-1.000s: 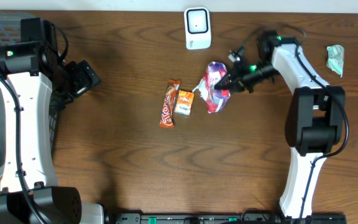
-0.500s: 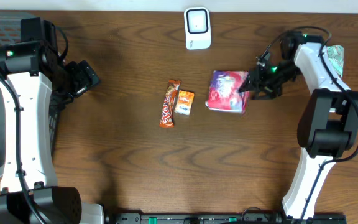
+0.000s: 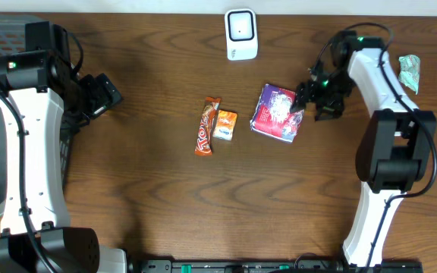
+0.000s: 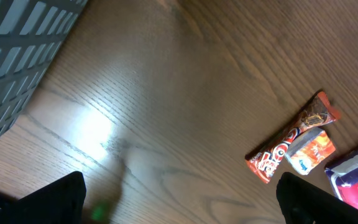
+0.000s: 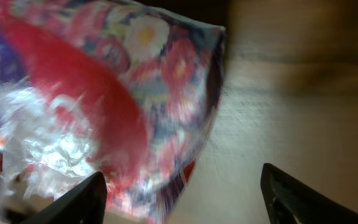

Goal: Scan the item barcode
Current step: 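Lift the pink package up to the white scanner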

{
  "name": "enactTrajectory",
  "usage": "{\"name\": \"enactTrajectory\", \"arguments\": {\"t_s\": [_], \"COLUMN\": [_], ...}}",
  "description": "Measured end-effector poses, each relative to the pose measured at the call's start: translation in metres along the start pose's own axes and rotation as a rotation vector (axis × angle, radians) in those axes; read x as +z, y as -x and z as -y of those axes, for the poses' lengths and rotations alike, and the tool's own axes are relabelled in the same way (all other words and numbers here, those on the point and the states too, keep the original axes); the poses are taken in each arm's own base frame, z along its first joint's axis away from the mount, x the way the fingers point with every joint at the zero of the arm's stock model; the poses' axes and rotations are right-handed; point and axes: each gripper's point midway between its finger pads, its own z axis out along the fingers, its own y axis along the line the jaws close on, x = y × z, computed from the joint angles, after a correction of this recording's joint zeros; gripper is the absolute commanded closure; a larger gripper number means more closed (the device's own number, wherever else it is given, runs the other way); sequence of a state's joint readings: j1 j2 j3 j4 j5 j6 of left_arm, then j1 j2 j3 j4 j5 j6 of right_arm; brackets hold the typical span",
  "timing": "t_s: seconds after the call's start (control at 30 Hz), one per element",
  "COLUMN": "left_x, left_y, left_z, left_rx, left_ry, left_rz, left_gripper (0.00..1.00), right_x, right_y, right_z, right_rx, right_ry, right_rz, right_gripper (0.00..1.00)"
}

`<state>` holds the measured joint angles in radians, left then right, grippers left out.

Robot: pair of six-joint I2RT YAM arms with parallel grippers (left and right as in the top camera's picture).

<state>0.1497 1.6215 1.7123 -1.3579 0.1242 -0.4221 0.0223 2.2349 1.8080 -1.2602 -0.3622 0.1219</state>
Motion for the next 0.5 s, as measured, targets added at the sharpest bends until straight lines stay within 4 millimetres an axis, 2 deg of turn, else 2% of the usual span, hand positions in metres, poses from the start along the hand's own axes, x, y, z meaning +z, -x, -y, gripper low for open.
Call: {"name": "enactTrajectory", "arguments": {"t_s": [0.13,0.17,0.27,0.3,0.33,0.5], "left_x": [0.000,0.000,0.000,0.000,0.000,0.000], "left_y": [0.000,0.000,0.000,0.000,0.000,0.000], "left_z": [0.000,0.000,0.000,0.000,0.000,0.000], "left_rx": [0.000,0.000,0.000,0.000,0.000,0.000], "left_ry": [0.000,0.000,0.000,0.000,0.000,0.000], "left_rz": [0.000,0.000,0.000,0.000,0.000,0.000], "left_gripper": [0.02,0.02,0.02,0.02,0.02,0.02], "right_x": [0.024,0.029,0.038,0.040,0.041,0.045], "right_y": [0.006,0.006,0.008,0.008,0.007,0.005], "right_z": [-0.006,-0.008,-0.019,-0.023,-0.027,-0.048], "right_rx": [-0.006,-0.010,-0.021,-0.022,-0.025,-0.015], "right_ry": [0.028,0.040,0.081,0.090,0.098,0.115], "right_rz": [0.030,0.035,0.058,0.064,0.069,0.076], "right_gripper": [0.28,0.34,0.74,0.91,0.99,0.99]}}
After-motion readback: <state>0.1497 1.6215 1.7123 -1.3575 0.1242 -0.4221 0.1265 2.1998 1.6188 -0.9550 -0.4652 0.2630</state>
